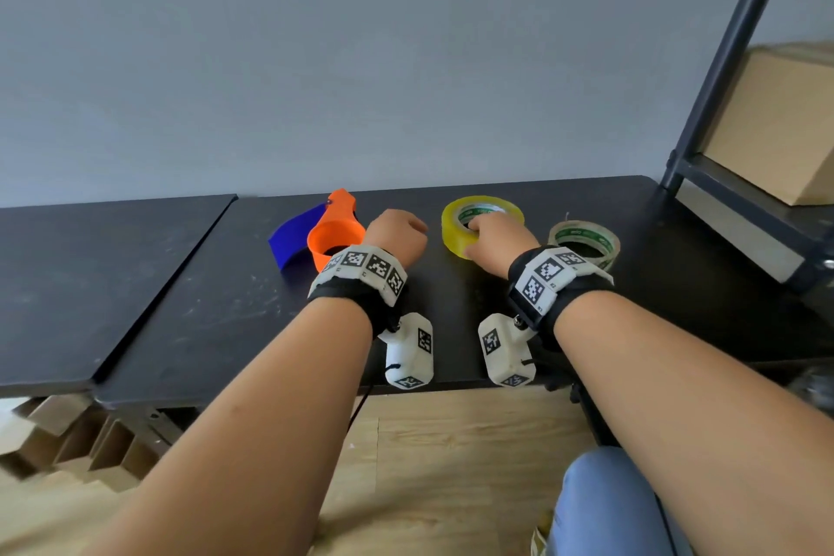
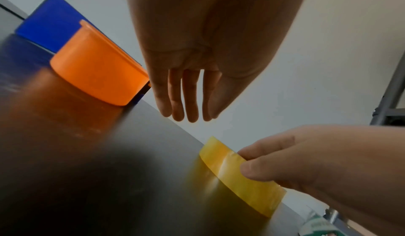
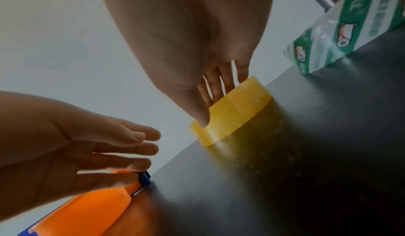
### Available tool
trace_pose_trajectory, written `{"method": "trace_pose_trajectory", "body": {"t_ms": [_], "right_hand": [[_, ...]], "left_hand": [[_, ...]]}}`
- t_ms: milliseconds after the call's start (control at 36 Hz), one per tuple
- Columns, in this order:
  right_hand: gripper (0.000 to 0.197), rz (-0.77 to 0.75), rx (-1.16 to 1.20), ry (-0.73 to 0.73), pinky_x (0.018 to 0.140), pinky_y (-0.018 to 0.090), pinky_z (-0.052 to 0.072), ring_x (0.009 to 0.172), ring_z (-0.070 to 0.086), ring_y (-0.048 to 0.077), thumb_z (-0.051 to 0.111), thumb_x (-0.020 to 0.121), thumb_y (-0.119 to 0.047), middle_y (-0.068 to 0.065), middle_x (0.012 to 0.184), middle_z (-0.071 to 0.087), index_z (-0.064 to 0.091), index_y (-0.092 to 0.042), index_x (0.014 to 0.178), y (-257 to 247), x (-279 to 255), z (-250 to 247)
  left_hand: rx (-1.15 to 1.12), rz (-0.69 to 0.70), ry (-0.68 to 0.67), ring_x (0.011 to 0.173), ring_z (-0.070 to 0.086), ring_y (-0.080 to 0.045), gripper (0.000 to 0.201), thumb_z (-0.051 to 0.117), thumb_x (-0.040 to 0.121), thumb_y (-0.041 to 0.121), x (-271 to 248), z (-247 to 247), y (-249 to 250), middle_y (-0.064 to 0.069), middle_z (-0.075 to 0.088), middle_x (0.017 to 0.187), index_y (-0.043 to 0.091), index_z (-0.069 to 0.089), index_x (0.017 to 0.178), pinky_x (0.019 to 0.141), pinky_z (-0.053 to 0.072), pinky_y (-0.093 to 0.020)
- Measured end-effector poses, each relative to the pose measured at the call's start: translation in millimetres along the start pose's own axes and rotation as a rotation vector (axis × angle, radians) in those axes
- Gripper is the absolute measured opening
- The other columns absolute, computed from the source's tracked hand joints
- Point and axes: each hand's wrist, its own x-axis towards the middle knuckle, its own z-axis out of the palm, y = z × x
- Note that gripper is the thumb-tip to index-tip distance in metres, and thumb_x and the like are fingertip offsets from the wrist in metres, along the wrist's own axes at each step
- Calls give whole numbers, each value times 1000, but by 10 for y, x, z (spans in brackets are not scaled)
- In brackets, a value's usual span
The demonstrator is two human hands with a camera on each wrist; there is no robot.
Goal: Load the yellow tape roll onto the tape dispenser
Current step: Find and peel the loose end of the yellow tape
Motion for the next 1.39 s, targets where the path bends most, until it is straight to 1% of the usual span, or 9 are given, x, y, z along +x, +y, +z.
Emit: {"method": "trace_pose_trajectory", "body": {"t_ms": [306, 444, 556, 667, 806, 944, 1139, 1250, 1389], "right_hand": [[22, 34, 165, 86, 81, 33, 49, 102, 63, 31, 53, 89, -14, 9, 103, 68, 71, -9, 100, 10, -4, -27], [28, 47, 473, 173, 101, 46, 46, 114, 61, 39, 57, 90, -18, 19, 115, 70, 72, -2, 108, -58, 25, -118], [32, 31, 794, 164, 85, 28, 43, 104, 63, 24, 59, 94, -16, 21, 125, 67, 67, 1, 121, -88, 41, -204], [34, 36, 912, 165, 87, 26, 40, 105, 57, 15, 59, 95, -16, 11, 127, 66, 64, -6, 127, -103, 138, -205], [30, 41, 989, 181, 100, 37, 48, 113, 63, 22, 60, 94, -18, 9, 121, 69, 68, -7, 120, -111, 293, -210], [31, 98, 1079, 165, 98, 54, 51, 112, 63, 41, 61, 88, -16, 29, 117, 66, 69, 5, 110, -108, 490, -203], [40, 122, 1215, 174, 96, 51, 52, 92, 65, 29, 61, 79, -25, 28, 113, 68, 69, 4, 105, -149, 717, -145], [43, 136, 1193, 184, 96, 52, 51, 102, 66, 37, 58, 66, -33, 23, 107, 68, 67, -5, 97, -160, 890, -84], [56, 156, 1196, 204, 101, 58, 47, 112, 60, 45, 58, 57, -35, 30, 118, 64, 65, 1, 99, -129, 1022, -48]], "left_hand": [[-173, -37, -35, 113, 61, -23, 26, 58, 92, 16, 34, 109, -26, -7, 68, 119, 8, 71, 112, 96, 44, -30], [-278, -70, -24, 77, 53, -23, 32, 53, 93, 33, 104, 136, 40, -12, 60, 84, 5, 68, 86, 79, 45, -36], [-476, -68, 18, 81, 59, -20, 33, 53, 94, 37, 178, 148, 81, -7, 68, 90, 10, 69, 81, 89, 50, -39], [-607, -13, 72, 86, 60, -16, 22, 54, 95, 30, 252, 113, 86, -6, 70, 94, 16, 69, 88, 88, 49, -33], [-662, 19, 129, 85, 62, -15, 21, 57, 94, 31, 396, 84, 80, -12, 73, 98, 23, 71, 80, 97, 51, -40], [-678, 42, 154, 83, 62, -14, 14, 62, 91, 28, 604, 67, 86, -1, 69, 81, 20, 72, 87, 96, 52, -40], [-668, 80, 136, 82, 59, -14, 20, 63, 91, 27, 858, 90, 42, -4, 69, 88, 16, 74, 103, 92, 52, -37], [-688, 101, 134, 84, 59, -12, 17, 64, 91, 27, 953, 102, 7, -2, 69, 91, 19, 74, 103, 88, 51, -32], [-714, 116, 138, 92, 65, -5, 26, 68, 87, 25, 1033, 122, -23, 2, 73, 101, 15, 73, 110, 95, 51, -26]]}}
